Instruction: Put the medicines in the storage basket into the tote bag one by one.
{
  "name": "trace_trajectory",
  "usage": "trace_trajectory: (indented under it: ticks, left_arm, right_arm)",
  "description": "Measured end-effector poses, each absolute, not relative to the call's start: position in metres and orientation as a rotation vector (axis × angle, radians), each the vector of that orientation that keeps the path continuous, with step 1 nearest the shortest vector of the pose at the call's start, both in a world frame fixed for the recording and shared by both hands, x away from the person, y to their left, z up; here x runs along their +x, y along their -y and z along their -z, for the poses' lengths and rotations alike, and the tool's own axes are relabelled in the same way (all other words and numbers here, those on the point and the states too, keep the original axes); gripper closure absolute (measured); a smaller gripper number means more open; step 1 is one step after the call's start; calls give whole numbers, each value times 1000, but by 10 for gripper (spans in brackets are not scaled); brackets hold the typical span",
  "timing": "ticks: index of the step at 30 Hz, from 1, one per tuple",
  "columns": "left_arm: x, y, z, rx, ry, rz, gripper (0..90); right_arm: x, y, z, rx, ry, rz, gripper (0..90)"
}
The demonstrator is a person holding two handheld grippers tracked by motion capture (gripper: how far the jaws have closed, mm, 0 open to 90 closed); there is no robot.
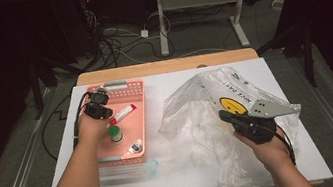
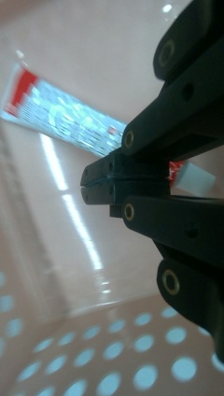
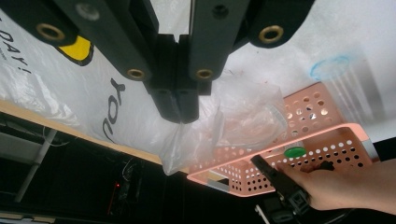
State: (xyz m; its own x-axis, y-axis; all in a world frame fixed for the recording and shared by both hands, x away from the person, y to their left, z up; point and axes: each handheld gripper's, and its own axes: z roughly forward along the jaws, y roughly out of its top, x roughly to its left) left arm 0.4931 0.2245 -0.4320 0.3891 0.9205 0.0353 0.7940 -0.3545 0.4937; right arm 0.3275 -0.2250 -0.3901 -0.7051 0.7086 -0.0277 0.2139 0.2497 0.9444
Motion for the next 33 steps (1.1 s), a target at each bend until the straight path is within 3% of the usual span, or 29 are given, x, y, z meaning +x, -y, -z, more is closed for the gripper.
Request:
trace_trajectory:
  ticks: [3, 6, 11, 18, 26, 33]
  left_arm:
    - [491, -226, 427, 2209, -1401, -354, 874]
    - [492, -225, 427, 2215, -1349, -255, 740]
    - [496, -224, 436, 2258, -1316, -202, 513]
    - [503, -227, 448, 2314, -1353, -121, 448]
    - [505, -225, 452, 2335, -1376, -129, 466]
    - [503, -220, 452, 2368, -1368, -174, 628]
  right_arm:
    - [328, 225, 390, 844, -2074, -1462, 900]
    - [328, 224, 391, 848, -2078, -1462, 900]
    - [327, 224, 391, 846, -2078, -1463, 900]
    - [328, 224, 391, 853, -2080, -1460, 900]
    - [328, 224, 393, 850, -2085, -1453, 900]
    - [328, 224, 393, 851, -2086, -1454, 900]
